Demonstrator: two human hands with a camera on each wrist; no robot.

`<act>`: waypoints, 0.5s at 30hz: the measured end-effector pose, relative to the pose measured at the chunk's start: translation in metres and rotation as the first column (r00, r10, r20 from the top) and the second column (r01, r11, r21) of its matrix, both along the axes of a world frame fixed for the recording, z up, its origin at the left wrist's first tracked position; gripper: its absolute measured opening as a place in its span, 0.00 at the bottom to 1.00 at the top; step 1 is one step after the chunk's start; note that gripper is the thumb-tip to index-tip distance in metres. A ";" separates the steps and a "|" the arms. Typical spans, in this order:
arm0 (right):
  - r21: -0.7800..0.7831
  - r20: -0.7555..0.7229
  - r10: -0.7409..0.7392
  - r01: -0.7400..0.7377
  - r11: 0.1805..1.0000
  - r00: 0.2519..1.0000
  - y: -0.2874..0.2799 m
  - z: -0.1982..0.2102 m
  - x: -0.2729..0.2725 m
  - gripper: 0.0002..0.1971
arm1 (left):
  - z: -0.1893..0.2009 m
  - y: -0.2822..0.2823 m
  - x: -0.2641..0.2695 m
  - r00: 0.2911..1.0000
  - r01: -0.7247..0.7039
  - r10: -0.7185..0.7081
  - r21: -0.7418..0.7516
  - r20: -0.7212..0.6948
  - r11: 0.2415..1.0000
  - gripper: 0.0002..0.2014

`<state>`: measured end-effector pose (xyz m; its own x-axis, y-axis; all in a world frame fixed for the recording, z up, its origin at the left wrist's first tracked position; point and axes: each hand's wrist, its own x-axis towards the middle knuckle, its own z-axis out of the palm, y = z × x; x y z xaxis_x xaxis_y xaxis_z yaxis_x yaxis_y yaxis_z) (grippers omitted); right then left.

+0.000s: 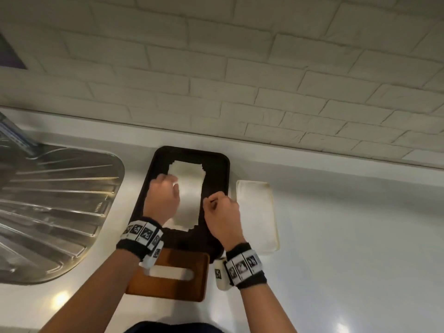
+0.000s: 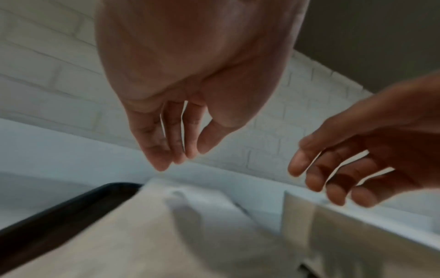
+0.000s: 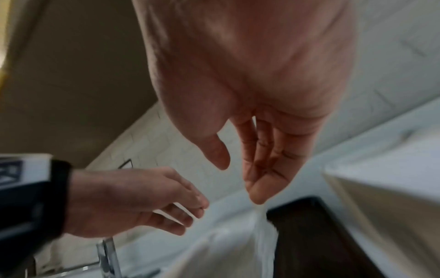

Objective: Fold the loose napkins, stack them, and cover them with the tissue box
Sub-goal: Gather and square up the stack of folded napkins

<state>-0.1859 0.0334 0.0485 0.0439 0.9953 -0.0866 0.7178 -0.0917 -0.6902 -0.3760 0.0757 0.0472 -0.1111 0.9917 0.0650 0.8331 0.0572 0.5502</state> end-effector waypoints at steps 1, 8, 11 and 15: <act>-0.095 -0.004 -0.006 0.006 0.996 1.000 0.010 -0.009 -0.014 0.15 | -0.007 -0.001 -0.011 0.999 -0.009 0.006 -0.072 -0.044 0.997 0.13; -0.303 -0.042 -0.148 0.129 0.944 0.988 0.031 -0.029 -0.070 0.26 | -0.032 -0.003 -0.033 0.996 -0.053 0.072 -0.301 0.050 0.952 0.21; -0.356 -0.005 -0.158 0.146 0.923 0.987 0.029 -0.030 -0.078 0.30 | -0.029 -0.001 -0.031 0.994 -0.044 0.076 -0.360 0.077 0.932 0.20; -0.374 -0.038 -0.194 0.166 0.912 0.980 0.031 -0.032 -0.087 0.29 | -0.025 0.003 -0.029 0.979 -0.035 0.115 -0.413 0.170 0.910 0.21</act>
